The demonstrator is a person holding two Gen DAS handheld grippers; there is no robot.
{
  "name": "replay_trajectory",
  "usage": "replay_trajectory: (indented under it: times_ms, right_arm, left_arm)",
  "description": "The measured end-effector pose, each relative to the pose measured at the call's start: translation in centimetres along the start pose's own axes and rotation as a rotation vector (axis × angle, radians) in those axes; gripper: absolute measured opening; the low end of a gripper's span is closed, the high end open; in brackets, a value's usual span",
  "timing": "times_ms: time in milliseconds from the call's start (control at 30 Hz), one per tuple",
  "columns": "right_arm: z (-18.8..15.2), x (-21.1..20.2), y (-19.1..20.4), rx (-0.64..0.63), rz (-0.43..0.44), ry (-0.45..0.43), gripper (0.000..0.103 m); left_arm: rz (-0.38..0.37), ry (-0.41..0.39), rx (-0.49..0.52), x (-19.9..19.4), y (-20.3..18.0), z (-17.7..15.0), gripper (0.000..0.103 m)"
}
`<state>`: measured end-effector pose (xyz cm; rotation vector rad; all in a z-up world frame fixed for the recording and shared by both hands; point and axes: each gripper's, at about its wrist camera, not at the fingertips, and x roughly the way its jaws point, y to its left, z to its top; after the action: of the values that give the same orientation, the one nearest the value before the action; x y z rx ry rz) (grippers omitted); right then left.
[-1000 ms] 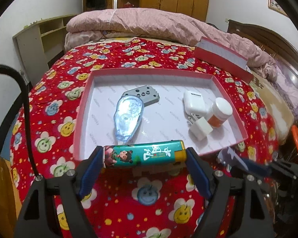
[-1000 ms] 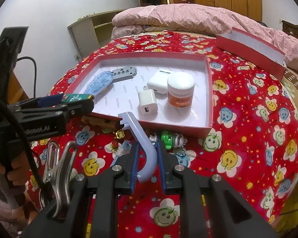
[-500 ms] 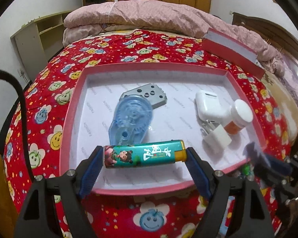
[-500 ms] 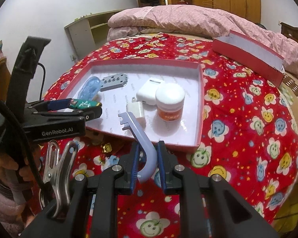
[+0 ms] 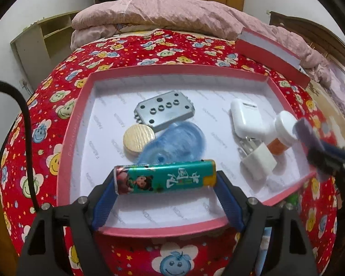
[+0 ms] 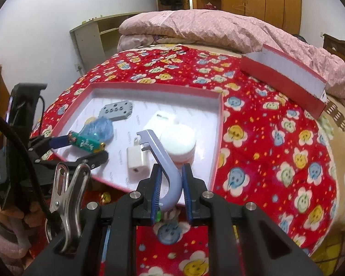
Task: Organize rigid objects
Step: 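Lower the tube and hook into the tray and open both grippers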
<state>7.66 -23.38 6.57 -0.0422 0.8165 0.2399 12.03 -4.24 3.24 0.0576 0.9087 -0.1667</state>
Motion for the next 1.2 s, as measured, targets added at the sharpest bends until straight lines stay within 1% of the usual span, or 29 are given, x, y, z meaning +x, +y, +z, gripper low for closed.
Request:
replay_trajectory:
  times_ms: [500, 833, 1033, 1200]
  right_arm:
    - [4.5, 2.9, -1.7, -0.002, -0.047, 0.005, 0.019]
    - [6.7, 5.2, -2.4, 0.011, -0.076, 0.019, 0.019]
    - [7.3, 7.1, -2.6, 0.005, -0.090, 0.055, 0.019]
    - [7.1, 8.2, -2.8, 0.016, -0.083, 0.073, 0.019]
  left_arm:
    - [0.018, -0.008, 0.013, 0.4, 0.1, 0.2, 0.084]
    - [0.026, -0.012, 0.024, 0.4, -0.1, 0.1, 0.084]
    - [0.028, -0.012, 0.027, 0.4, -0.1, 0.1, 0.085]
    - [0.030, -0.011, 0.036, 0.5, -0.2, 0.0, 0.086]
